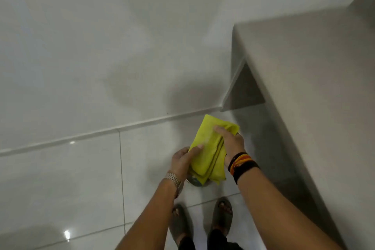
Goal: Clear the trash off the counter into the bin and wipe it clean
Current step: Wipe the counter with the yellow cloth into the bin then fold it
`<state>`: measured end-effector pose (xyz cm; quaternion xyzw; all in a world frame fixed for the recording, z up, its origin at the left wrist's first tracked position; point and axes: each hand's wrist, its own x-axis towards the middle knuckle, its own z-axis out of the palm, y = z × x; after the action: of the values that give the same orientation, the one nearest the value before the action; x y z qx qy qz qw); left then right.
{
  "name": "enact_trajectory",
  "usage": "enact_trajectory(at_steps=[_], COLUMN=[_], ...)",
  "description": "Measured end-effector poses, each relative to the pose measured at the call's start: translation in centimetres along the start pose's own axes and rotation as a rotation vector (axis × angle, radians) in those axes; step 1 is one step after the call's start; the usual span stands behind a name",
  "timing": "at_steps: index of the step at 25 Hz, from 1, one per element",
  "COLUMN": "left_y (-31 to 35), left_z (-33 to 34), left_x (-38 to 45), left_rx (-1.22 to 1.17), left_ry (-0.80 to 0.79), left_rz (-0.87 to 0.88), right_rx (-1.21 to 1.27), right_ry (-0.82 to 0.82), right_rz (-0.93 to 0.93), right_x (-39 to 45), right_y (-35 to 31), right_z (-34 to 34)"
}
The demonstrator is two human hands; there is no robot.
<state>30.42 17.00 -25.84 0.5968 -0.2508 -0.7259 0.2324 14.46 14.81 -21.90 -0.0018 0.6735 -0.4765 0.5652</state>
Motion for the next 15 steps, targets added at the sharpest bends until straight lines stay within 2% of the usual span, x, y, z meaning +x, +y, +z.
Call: enact_trajectory(at_steps=[4,8,11,15], left_y=[7.5,10.9,10.6,6.0], left_z=[0.9,6.6,12.9,22.3], left_x=[-9.5,-13.2,-14.6,-18.1], left_rx=[0.062,0.186,0.261,0.360], left_ry=[-0.090,-0.126,-0.243,-0.372], left_rz=[0.099,0.239,0.318,0.351], right_rx=[-0.076,-0.040,0.081,0.190], right_ry=[0.018,0.081,0.213,0.373], right_rz=[-0.188,-0.249,-0.322,-0.333], right_x=[-8.7,-13.2,-15.0,-18.6], right_y=[-7.3,-9.5,-10.5,-11.2], right_z=[-1.3,-5.6,-11.2,-22.6])
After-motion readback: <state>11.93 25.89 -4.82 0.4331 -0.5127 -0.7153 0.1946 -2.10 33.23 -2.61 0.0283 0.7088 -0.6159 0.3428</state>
